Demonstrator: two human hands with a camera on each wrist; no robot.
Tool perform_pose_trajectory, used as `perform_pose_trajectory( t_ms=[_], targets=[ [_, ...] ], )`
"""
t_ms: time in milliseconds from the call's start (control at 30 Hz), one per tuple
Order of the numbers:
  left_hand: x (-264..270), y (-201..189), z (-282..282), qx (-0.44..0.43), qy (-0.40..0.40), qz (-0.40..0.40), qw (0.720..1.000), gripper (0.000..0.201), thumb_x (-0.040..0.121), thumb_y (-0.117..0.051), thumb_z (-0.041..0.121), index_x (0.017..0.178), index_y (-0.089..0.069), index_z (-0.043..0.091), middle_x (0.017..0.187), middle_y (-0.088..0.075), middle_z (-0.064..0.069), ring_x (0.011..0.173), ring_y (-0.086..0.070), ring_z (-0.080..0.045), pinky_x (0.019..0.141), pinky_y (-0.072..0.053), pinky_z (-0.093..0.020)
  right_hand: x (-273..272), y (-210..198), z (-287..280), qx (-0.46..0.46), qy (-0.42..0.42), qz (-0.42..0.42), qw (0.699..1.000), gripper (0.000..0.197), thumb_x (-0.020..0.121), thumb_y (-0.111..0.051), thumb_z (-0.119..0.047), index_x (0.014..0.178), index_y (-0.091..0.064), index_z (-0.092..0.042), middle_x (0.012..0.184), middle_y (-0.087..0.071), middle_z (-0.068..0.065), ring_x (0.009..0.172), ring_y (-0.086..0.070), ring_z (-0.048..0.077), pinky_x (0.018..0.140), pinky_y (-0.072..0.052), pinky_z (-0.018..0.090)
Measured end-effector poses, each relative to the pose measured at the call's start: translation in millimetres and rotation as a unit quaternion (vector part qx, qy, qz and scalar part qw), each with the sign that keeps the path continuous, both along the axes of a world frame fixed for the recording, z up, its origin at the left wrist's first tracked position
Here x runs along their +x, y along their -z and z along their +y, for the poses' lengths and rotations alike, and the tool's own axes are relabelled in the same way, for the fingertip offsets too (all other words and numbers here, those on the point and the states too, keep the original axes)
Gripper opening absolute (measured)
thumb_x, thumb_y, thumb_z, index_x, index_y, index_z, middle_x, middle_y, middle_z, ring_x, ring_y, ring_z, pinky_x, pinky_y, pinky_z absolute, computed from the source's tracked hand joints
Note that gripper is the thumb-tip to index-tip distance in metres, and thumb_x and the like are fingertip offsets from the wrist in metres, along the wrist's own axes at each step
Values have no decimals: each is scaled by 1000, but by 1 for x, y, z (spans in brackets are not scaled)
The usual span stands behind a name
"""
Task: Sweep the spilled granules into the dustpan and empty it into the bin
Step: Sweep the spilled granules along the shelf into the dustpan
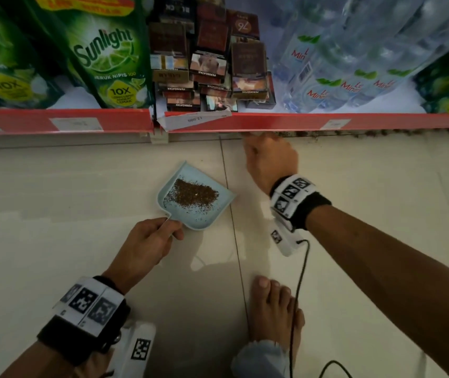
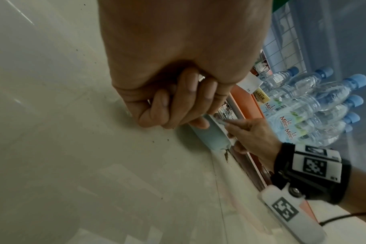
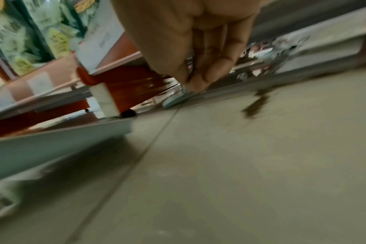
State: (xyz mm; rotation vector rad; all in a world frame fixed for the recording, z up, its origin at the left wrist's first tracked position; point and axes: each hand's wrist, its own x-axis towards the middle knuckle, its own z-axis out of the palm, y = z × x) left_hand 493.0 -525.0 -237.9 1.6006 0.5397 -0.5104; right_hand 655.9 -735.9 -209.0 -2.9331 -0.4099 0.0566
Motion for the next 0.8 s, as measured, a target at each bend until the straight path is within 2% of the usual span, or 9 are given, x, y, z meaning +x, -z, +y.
perform_pose_trajectory(
  t_ms=[133,233,300,367,467,600,700,800],
  targets=[
    [7,5,-3,-16,15,1,1000,36,97,-53,24,65,-61,7,39,-33,7,34,-28,-8,37,-24,-17,-5,-8,-65,-49,65,6,997,30,95,-49,-27,121,-63,-31,90,-70,16,83,-65,42,69,-52,42],
    [15,7,-10,-32,31,-10,999,36,96,-53,23,64,-61,8,39,-33,7,35,-28,-8,37,-24,-16,-20,-21,-97,-39,67,-10,997,30,97,-50,-26,121,-67,-29,84,-70,15,77,-64,41,64,-51,39],
    [21,6,-16,-40,38,-16,998,37,96,-53,23,64,-61,9,39,-33,8,35,-28,-7,36,-25,-14,-26,-29,-103,7,57,-11,998,30,98,-50,-26,122,-68,-25,82,-70,13,70,-64,38,64,-53,40],
    [27,4,-21,-44,45,-22,998,36,96,-53,24,64,-61,9,38,-33,9,35,-28,-7,36,-25,-13,-25,-34,-96,78,53,-4,996,29,99,-52,-26,123,-69,-22,83,-70,12,65,-65,35,65,-55,47],
    [34,2,-23,-53,49,-27,997,36,97,-53,21,64,-61,8,39,-32,8,35,-27,-7,37,-24,-14,-16,-32,-68,118,26,-19,993,29,99,-54,-27,124,-69,-23,86,-72,12,66,-67,36,66,-56,48],
    [39,-2,-27,-52,46,-34,997,35,96,-53,21,65,-61,8,41,-32,7,37,-27,-8,37,-25,-13,-3,-19,-40,65,10,-9,998,30,99,-51,-34,123,-68,-32,103,-72,4,85,-66,34,71,-54,38],
    [42,-4,-32,-47,58,-44,996,34,97,-53,22,67,-62,6,41,-33,8,37,-29,-6,38,-26,-13,0,-18,-61,-13,-19,40,999,31,100,-48,-34,126,-65,-33,95,-69,10,87,-63,38,71,-52,42],
    [44,-5,-38,-35,61,-50,996,35,97,-52,23,69,-62,6,43,-33,8,38,-30,-7,39,-26,-13,-4,-35,-111,-50,-45,44,997,27,99,-50,-31,118,-69,-28,84,-65,13,79,-63,42,66,-53,47]
  ],
)
